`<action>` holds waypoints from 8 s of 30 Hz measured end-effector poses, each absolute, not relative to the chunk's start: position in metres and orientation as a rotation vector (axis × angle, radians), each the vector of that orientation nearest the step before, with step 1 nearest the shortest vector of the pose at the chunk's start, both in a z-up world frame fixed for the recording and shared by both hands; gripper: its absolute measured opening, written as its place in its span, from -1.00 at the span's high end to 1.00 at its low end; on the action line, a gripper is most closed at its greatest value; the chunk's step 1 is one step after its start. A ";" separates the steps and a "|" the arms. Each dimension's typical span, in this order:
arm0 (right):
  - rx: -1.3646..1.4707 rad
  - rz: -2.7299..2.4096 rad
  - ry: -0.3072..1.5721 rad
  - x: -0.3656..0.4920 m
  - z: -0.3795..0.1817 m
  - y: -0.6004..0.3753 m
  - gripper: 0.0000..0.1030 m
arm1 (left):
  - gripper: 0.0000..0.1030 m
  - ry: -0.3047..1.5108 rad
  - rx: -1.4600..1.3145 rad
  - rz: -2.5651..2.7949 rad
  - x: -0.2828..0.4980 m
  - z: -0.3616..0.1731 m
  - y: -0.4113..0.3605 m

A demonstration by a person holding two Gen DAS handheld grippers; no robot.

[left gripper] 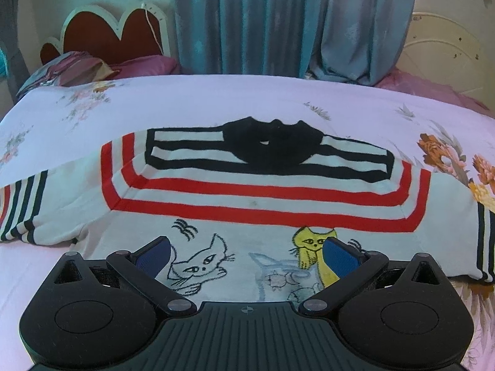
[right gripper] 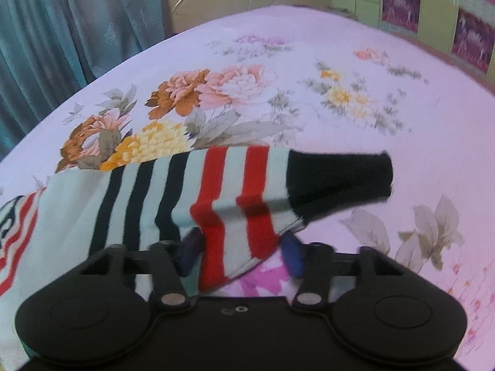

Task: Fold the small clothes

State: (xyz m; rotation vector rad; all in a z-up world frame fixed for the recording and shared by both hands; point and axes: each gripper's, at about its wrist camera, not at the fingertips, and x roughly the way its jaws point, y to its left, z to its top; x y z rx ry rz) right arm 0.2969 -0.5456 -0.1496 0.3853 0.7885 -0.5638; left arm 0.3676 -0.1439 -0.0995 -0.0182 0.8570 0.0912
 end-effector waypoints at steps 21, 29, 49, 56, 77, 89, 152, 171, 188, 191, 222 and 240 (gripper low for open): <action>0.241 -0.349 0.603 0.315 -0.081 -0.459 0.79 | -1.00 0.892 -0.024 0.030 0.371 -0.111 -0.102; 0.147 -0.047 0.649 0.355 -0.089 -0.318 0.79 | -1.00 0.910 -0.072 -0.033 0.375 -0.119 -0.062; 0.120 -0.027 0.736 0.327 -0.109 -0.303 0.13 | -1.00 0.944 -0.091 -0.278 0.394 -0.138 -0.104; 0.133 -0.124 0.756 0.315 -0.121 -0.341 0.09 | -0.99 0.962 -0.277 -0.145 0.414 -0.152 -0.083; 0.112 -0.189 0.806 0.324 -0.141 -0.359 0.27 | 0.83 0.754 -0.303 -0.308 0.419 -0.134 -0.064; 0.076 -0.151 0.819 0.342 -0.147 -0.334 0.68 | 0.83 0.779 -0.252 -0.187 0.412 -0.146 -0.005; 0.107 0.062 0.787 0.394 -0.127 -0.281 0.04 | -0.58 0.836 -0.157 0.018 0.388 -0.144 0.015; 0.014 0.259 0.779 0.388 -0.129 -0.112 0.04 | -0.71 0.781 -0.581 0.456 0.308 -0.167 0.266; -0.014 0.175 0.845 0.409 -0.157 -0.075 0.08 | 0.67 0.629 -0.697 0.474 0.332 -0.198 0.333; -0.002 0.174 0.832 0.407 -0.155 -0.076 0.08 | 0.81 0.618 -0.701 0.478 0.331 -0.199 0.333; 0.232 0.001 0.752 0.346 -0.116 -0.243 -0.03 | 0.04 0.735 0.152 -0.395 0.392 -0.150 -0.068; -0.032 0.220 0.760 0.376 -0.127 -0.133 -0.01 | -0.74 0.690 0.154 0.019 0.344 -0.139 0.072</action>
